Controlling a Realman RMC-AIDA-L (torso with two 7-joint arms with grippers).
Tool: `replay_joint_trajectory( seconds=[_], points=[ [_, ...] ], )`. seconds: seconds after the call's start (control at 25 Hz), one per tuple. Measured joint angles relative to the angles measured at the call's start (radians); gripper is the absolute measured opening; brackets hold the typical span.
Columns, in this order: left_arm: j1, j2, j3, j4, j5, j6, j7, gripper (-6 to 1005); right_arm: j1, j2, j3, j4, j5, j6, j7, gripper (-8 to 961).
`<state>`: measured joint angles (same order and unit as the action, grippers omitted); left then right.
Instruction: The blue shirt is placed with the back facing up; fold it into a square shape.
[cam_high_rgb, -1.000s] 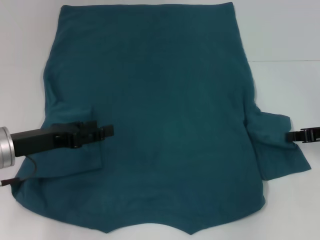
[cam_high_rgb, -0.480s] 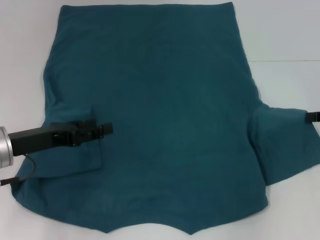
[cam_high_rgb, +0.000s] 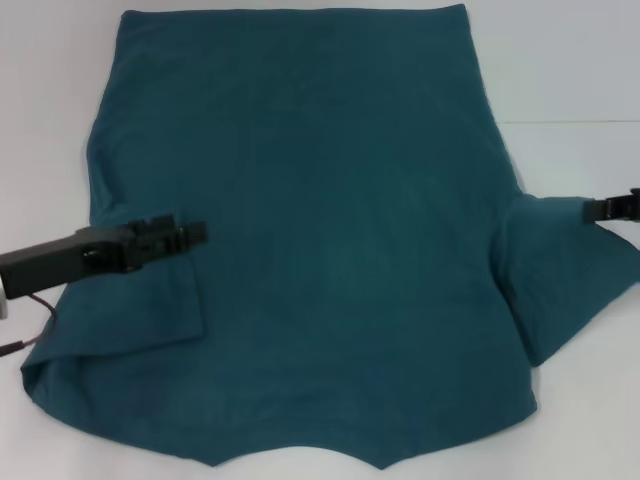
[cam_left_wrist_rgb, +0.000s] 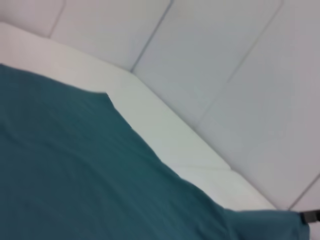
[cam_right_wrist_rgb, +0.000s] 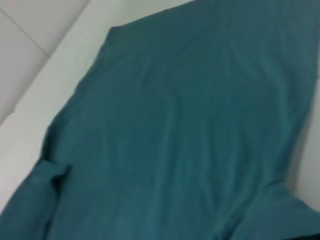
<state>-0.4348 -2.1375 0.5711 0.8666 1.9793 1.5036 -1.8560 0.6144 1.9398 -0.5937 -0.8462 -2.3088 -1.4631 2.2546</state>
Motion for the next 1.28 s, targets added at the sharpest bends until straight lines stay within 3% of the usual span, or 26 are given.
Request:
replay_joint_trajectory(
  seconds=[0.2,0.8,1.28],
  points=[
    [0.002,0.005,-0.025,-0.001,-0.021,0.003,-0.003,722,0.028,0.0,-0.011,-0.001,-0.009,-0.025,0.051,-1],
    [0.003,0.002,-0.05,-0.002,-0.051,0.008,-0.002,723,-0.006,-0.047,0.047,-0.002,-0.011,0.02,0.105,0],
    [0.004,-0.001,-0.054,-0.001,-0.074,0.02,-0.005,723,0.022,-0.045,0.015,0.046,-0.009,0.012,0.121,0]
  ],
)
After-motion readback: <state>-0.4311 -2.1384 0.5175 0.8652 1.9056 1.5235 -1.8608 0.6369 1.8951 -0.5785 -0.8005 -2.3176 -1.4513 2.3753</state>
